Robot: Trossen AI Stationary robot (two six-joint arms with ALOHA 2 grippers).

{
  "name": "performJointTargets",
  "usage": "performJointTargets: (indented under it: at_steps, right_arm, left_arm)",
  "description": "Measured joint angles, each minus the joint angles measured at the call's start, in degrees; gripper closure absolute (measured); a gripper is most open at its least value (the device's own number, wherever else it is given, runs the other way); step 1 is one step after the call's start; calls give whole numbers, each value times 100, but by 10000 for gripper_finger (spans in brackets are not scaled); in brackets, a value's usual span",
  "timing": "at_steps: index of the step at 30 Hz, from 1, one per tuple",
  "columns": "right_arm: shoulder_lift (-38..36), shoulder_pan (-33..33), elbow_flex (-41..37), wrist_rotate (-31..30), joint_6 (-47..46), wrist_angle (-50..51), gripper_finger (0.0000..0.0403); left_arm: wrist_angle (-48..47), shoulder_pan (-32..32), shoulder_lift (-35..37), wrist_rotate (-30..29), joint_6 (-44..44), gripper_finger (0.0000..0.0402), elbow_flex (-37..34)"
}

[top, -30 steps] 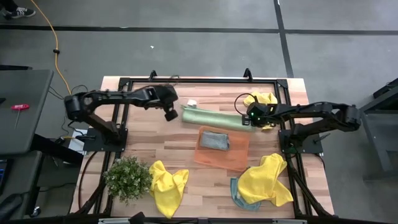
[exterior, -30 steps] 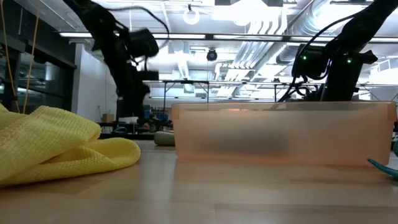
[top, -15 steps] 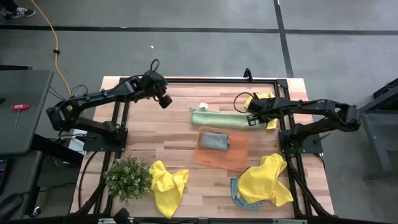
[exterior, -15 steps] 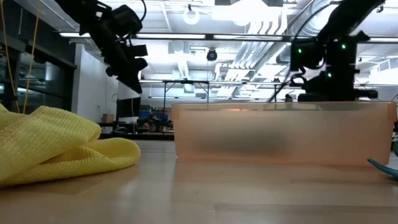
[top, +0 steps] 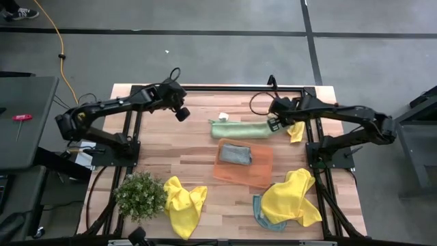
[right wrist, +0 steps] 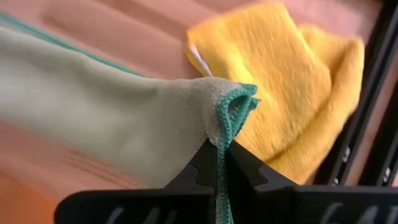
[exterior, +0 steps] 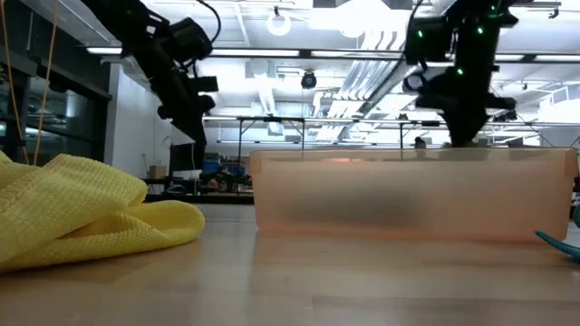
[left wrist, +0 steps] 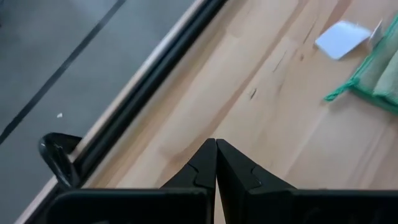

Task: Fold microfiber towels
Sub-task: Fold the green microfiber towel

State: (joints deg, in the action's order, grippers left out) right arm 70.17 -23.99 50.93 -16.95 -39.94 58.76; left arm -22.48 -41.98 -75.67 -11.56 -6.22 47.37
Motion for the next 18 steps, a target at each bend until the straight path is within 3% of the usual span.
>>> performJointTargets:
  at_steps: [11, 18]
  right_arm:
    - [-9, 35, 537, 684, 94, -501, 403]
    - [164, 265, 375, 984, -282, -982, 403]
  left_arm:
    - [-40, 92, -1037, 91, -15, 401, -2]
    - [359, 381, -1484, 831, 151, 401, -2]
